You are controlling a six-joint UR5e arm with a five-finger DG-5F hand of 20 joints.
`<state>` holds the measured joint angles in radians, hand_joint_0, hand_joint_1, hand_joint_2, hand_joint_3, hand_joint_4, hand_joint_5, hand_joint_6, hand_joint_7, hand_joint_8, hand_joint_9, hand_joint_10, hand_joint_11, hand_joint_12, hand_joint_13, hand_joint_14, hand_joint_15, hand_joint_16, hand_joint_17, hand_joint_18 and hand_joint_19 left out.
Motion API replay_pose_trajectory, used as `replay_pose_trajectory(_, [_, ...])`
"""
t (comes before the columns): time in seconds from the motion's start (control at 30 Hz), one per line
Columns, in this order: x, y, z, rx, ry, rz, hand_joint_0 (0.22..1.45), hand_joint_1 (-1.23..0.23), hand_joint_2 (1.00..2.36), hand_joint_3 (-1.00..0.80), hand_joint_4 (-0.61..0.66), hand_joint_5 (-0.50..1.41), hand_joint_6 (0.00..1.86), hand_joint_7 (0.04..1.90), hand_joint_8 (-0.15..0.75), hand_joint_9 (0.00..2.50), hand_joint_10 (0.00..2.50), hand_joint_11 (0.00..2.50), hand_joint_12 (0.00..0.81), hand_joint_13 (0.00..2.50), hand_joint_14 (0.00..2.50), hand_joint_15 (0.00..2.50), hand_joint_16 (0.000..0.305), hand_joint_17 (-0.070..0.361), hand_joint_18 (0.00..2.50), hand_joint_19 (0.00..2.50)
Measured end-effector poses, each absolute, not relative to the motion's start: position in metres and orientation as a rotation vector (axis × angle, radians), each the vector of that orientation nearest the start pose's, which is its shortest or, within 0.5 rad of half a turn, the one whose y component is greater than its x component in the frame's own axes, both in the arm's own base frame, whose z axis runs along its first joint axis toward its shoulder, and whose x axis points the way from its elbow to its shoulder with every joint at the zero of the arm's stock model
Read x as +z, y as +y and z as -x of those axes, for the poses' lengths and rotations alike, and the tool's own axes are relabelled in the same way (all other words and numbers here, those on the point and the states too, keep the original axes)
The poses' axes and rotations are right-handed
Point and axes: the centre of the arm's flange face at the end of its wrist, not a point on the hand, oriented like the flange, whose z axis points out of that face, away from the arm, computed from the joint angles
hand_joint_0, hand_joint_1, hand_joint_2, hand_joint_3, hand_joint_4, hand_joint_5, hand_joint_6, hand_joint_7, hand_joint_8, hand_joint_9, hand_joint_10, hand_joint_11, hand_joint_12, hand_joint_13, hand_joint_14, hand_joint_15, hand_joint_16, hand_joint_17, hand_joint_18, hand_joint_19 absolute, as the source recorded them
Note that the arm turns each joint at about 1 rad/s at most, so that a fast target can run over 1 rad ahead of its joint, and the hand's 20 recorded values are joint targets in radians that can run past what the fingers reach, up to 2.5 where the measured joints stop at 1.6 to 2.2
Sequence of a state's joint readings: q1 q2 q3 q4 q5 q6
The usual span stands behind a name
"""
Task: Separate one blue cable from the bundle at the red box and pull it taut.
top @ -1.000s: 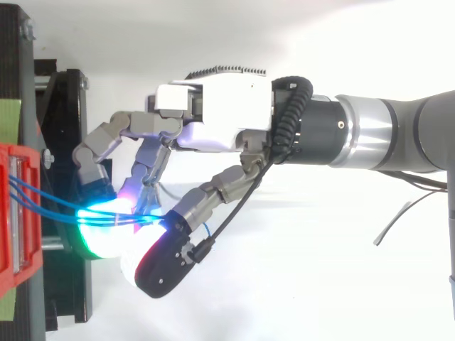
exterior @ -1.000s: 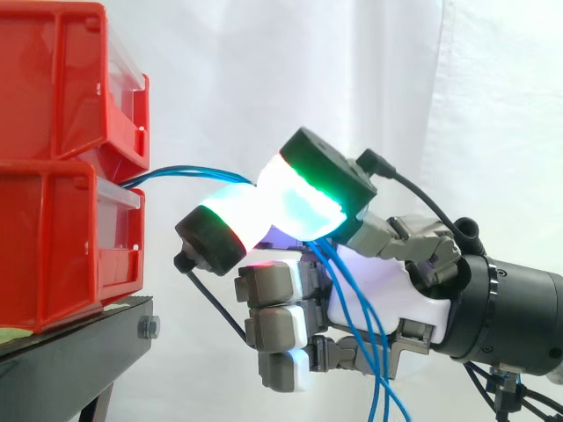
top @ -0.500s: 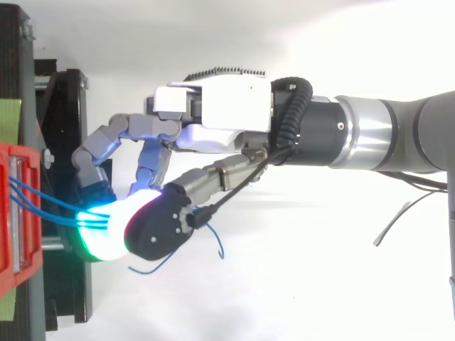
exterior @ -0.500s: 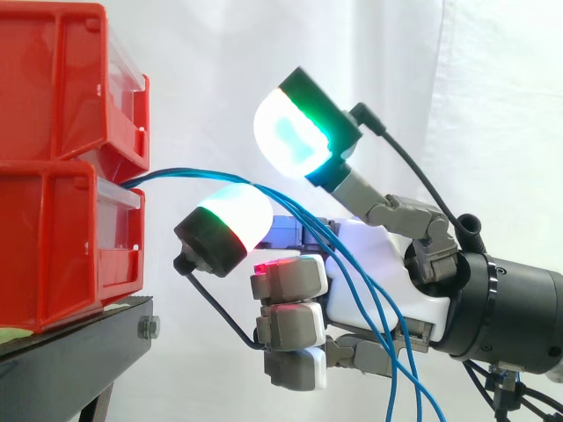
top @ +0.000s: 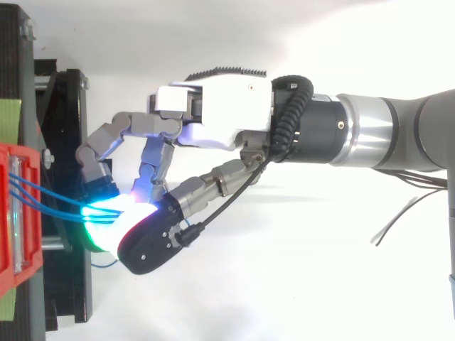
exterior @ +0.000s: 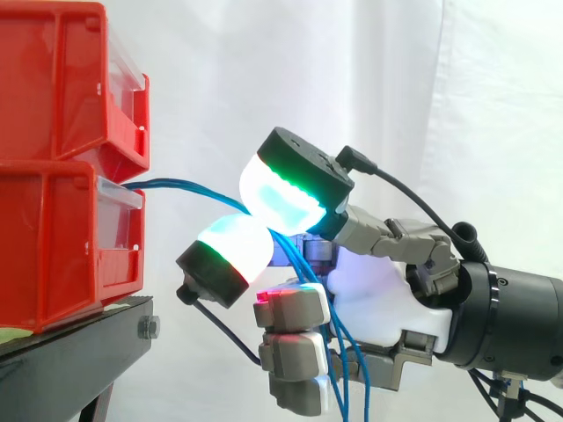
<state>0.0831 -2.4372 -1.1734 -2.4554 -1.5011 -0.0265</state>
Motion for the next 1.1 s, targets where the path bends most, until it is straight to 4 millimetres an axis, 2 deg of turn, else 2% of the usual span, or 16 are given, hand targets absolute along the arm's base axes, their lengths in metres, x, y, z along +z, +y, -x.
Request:
replay_pose_trajectory(0.07, [0.1836, -0.0741, -0.8005, 1.300, 1.067, -1.038, 0.72, -0.94, 1.02, -0.28, 0.07, -0.13, 0.86, 1.39, 0.395, 1.22, 0.02, 1.07, 0.432, 1.23, 0.03, 0.84, 0.050, 0.113, 1.15, 0.76])
replay_pose_trajectory(0.13, [0.1830, -0.0742, -0.8002, 1.296, 1.071, -1.040, 0.75, -0.94, 1.01, -0.34, 0.07, -0.13, 0.88, 1.37, 0.395, 1.21, 0.02, 1.08, 0.431, 1.23, 0.03, 0.84, 0.050, 0.112, 1.14, 0.75])
replay_pose_trajectory(0.2, [0.1827, -0.0742, -0.8000, 1.294, 1.072, -1.040, 0.73, -0.92, 1.00, -0.50, 0.11, -0.13, 0.89, 1.27, 0.392, 1.21, 0.02, 1.06, 0.429, 1.23, 0.03, 0.84, 0.049, 0.111, 1.14, 0.76])
replay_pose_trajectory(0.27, [0.1826, -0.0743, -0.8000, 1.292, 1.072, -1.039, 0.67, -0.89, 1.00, -0.50, 0.16, -0.13, 0.89, 1.26, 0.391, 1.21, 0.02, 1.07, 0.433, 1.22, 0.02, 0.85, 0.049, 0.111, 1.14, 0.77])
replay_pose_trajectory(0.3, [0.1826, -0.0744, -0.8000, 1.291, 1.073, -1.038, 0.62, -0.83, 1.00, -0.50, 0.21, -0.12, 0.88, 1.25, 0.394, 1.22, 0.02, 1.05, 0.432, 1.22, 0.02, 0.85, 0.050, 0.112, 1.14, 0.78])
replay_pose_trajectory(0.4, [0.1825, -0.0744, -0.8000, 1.287, 1.074, -1.035, 0.50, -0.65, 1.00, -0.50, 0.23, -0.11, 0.87, 1.26, 0.428, 1.26, 0.02, 1.04, 0.472, 1.26, 0.02, 0.84, 0.057, 0.129, 1.19, 0.78])
replay_pose_trajectory(0.5, [0.1826, -0.0750, -0.8000, 1.283, 1.074, -1.033, 0.49, -0.53, 1.00, -0.50, 0.22, -0.10, 0.86, 1.25, 0.438, 1.30, 0.02, 1.01, 0.480, 1.29, 0.02, 0.83, 0.061, 0.136, 1.21, 0.80])
replay_pose_trajectory(0.57, [0.1827, -0.0752, -0.8000, 1.281, 1.075, -1.031, 0.53, -0.47, 1.00, -0.50, 0.19, -0.10, 0.86, 1.26, 0.426, 1.30, 0.02, 1.01, 0.462, 1.27, 0.02, 0.84, 0.057, 0.129, 1.19, 0.82])
replay_pose_trajectory(0.6, [0.1826, -0.0752, -0.8000, 1.280, 1.075, -1.030, 0.56, -0.47, 1.00, -0.50, 0.19, -0.10, 0.86, 1.26, 0.417, 1.29, 0.02, 1.02, 0.454, 1.27, 0.02, 0.83, 0.055, 0.124, 1.17, 0.83])
replay_pose_trajectory(0.63, [0.1826, -0.0752, -0.8000, 1.280, 1.076, -1.029, 0.61, -0.56, 1.01, -0.41, 0.16, -0.10, 0.86, 1.25, 0.418, 1.30, 0.02, 1.03, 0.446, 1.27, 0.02, 0.85, 0.054, 0.121, 1.16, 0.84])
replay_pose_trajectory(0.73, [0.1829, -0.0754, -0.8000, 1.279, 1.076, -1.027, 0.59, -0.64, 1.02, -0.23, 0.14, -0.09, 0.85, 1.27, 0.435, 1.32, 0.02, 1.02, 0.472, 1.30, 0.02, 0.85, 0.058, 0.131, 1.20, 0.81])
replay_pose_trajectory(0.83, [0.1829, -0.0755, -0.8001, 1.278, 1.076, -1.026, 0.58, -0.67, 1.01, -0.13, 0.14, -0.08, 0.85, 1.29, 0.469, 1.35, 0.02, 1.02, 0.508, 1.33, 0.02, 0.83, 0.066, 0.149, 1.28, 0.77])
replay_pose_trajectory(0.93, [0.1833, -0.0756, -0.8002, 1.276, 1.075, -1.024, 0.57, -0.70, 1.01, -0.08, 0.14, -0.09, 0.86, 1.29, 0.480, 1.34, 0.01, 1.01, 0.522, 1.34, 0.02, 0.82, 0.070, 0.157, 1.31, 0.76])
replay_pose_trajectory(1.1, [0.1840, -0.0757, -0.8006, 1.274, 1.072, -1.017, 0.61, -0.82, 1.02, -0.03, 0.16, -0.11, 0.88, 1.32, 0.448, 1.24, 0.02, 1.05, 0.500, 1.27, 0.02, 0.84, 0.064, 0.145, 1.23, 0.78])
